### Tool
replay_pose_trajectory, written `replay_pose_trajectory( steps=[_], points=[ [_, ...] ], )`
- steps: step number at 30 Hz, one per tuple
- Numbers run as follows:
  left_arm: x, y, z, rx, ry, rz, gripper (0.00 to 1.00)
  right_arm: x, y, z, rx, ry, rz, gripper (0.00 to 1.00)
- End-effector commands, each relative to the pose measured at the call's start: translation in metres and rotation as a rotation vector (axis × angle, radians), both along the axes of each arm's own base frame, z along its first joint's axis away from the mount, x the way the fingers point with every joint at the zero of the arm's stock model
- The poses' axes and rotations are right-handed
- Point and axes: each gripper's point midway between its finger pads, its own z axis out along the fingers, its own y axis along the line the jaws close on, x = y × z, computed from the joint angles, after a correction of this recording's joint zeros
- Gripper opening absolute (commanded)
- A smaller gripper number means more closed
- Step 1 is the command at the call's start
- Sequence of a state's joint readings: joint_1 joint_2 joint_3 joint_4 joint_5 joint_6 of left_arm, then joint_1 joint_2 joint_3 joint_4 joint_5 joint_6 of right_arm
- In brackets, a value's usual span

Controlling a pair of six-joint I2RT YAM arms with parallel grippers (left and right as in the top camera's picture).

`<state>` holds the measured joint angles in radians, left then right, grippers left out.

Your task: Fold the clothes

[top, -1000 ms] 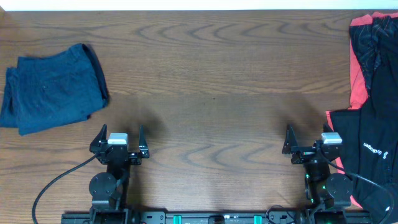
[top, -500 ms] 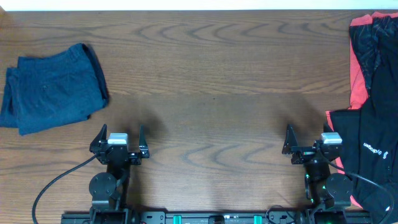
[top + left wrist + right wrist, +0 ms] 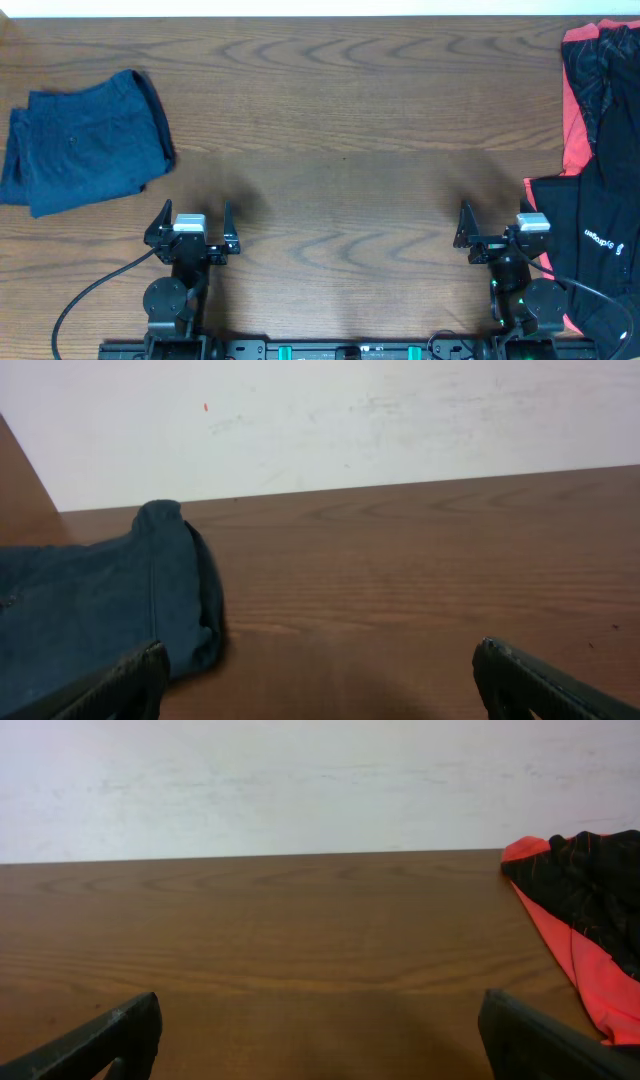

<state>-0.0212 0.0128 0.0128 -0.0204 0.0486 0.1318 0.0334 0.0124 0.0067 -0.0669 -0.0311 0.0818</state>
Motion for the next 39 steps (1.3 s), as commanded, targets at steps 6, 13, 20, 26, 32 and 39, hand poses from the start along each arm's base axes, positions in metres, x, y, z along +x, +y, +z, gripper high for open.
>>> replay_pose_trajectory(
  steps=[6, 13, 20, 26, 32, 39],
  points=[
    [-0.001, 0.003, -0.014, -0.06, 0.047, 0.021, 0.98, 0.0, 0.0, 0.0, -0.005, -0.001, 0.005, 0.99],
    [-0.001, 0.003, -0.014, -0.148, 0.047, 0.032, 0.98, 0.0, 0.0, -0.003, 0.038, 0.015, 0.001, 0.99],
    [-0.003, -0.004, -0.013, -0.228, 0.082, 0.009, 0.98, 0.001, -0.004, -0.013, 0.033, 0.095, -0.023, 0.99],
    [-0.008, -0.006, -0.013, -0.228, 0.208, 0.011, 0.98, 0.001, -0.018, -0.011, 0.012, 0.231, -0.109, 0.99],
    [-0.006, -0.007, -0.01, -0.226, 0.406, 0.027, 0.98, 0.009, -0.023, -0.01, -0.011, 0.418, -0.137, 0.99],
    [0.009, -0.02, -0.006, -0.251, 0.678, -0.012, 0.98, 0.034, -0.022, -0.018, -0.037, 0.67, -0.135, 0.99]
  ],
)
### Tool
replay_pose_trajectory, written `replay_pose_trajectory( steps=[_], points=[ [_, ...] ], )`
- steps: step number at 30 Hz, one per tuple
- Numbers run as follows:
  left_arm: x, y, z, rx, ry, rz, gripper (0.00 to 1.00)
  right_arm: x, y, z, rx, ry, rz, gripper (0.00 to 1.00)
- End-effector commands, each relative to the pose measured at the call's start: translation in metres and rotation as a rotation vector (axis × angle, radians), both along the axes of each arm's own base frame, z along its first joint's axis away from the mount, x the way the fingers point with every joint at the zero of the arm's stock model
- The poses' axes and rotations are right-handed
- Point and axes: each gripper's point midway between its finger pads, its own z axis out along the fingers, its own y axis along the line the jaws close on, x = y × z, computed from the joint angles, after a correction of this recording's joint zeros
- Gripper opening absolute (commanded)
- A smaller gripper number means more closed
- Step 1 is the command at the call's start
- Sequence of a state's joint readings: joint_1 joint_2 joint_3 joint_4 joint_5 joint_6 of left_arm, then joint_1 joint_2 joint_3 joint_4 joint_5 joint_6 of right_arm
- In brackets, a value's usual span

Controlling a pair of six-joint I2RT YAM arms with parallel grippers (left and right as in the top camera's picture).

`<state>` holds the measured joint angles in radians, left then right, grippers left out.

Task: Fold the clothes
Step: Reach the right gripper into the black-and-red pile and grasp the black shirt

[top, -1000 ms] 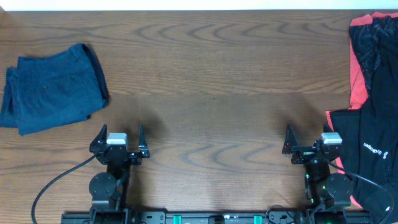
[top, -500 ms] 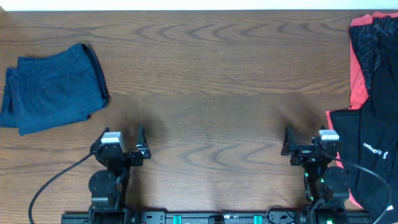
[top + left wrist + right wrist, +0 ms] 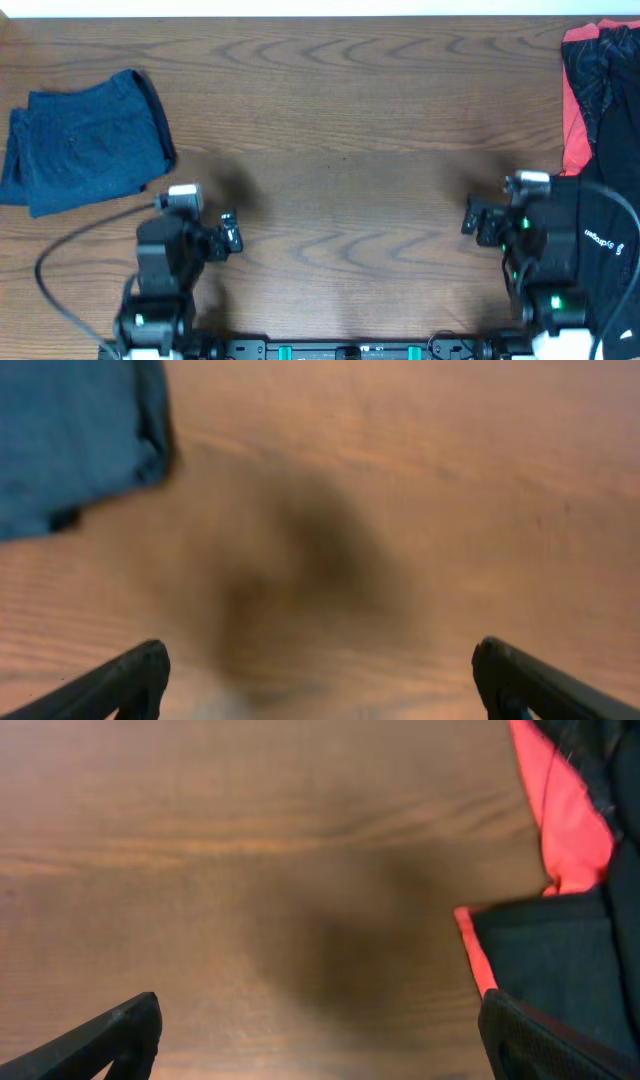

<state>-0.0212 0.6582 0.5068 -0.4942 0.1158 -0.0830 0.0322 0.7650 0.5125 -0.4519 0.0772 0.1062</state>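
A folded blue garment [image 3: 85,140] lies at the table's far left; its corner [image 3: 70,440] shows at the upper left of the left wrist view. At the right edge lie a red and black garment [image 3: 600,90] [image 3: 565,810] and a black garment with a red hem [image 3: 590,240] [image 3: 560,950]. My left gripper [image 3: 190,235] [image 3: 320,680] hangs open above bare wood, right of the blue garment. Beside the black garment's left edge, my right gripper [image 3: 500,220] [image 3: 320,1040] is open and holds nothing.
The brown wooden table [image 3: 340,120] stretches between the two piles. A white wall strip [image 3: 300,8] borders its far edge. Cables [image 3: 70,260] trail from the arm bases near the front edge.
Both arms have risen from their low rest pose, and both wrist cameras now look down at the table instead of across it at the wall. Both grippers stay open. The clothes have not moved.
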Motion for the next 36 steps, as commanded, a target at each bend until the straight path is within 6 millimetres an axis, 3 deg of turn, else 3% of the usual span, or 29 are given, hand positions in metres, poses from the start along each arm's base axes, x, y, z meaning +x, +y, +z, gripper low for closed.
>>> replay_pose_trajectory(
  steps=[1, 6, 9, 12, 17, 23, 26, 36],
  points=[
    [0.012, -0.01, 0.013, -0.054, 0.077, -0.034, 0.98, 0.015, -0.004, 0.004, -0.003, 0.066, -0.022, 0.99],
    [0.014, -0.011, 0.014, -0.056, 0.231, -0.031, 0.98, 0.038, 0.006, -0.003, 0.032, 0.146, 0.013, 0.99],
    [0.013, -0.011, 0.006, -0.055, 0.282, -0.03, 0.98, 0.046, 0.0, -0.008, 0.009, 0.152, -0.009, 0.99],
    [0.013, -0.011, 0.002, -0.055, 0.3, -0.029, 0.98, 0.047, -0.034, -0.014, -0.104, 0.17, -0.152, 0.99],
    [0.013, -0.011, 0.0, -0.055, 0.307, -0.029, 0.98, 0.031, -0.1, -0.025, -0.182, 0.214, -0.476, 0.99],
    [0.013, -0.011, 0.0, -0.055, 0.307, -0.029, 0.98, 0.022, -0.149, -0.05, -0.116, 0.242, -0.695, 0.84],
    [0.013, -0.011, 0.0, -0.055, 0.307, -0.029, 0.98, 0.024, -0.158, -0.064, -0.105, 0.263, -0.717, 0.8],
    [0.013, -0.011, 0.0, -0.055, 0.307, -0.029, 0.98, 0.039, -0.159, -0.104, -0.08, 0.307, -0.7, 0.74]
  ],
)
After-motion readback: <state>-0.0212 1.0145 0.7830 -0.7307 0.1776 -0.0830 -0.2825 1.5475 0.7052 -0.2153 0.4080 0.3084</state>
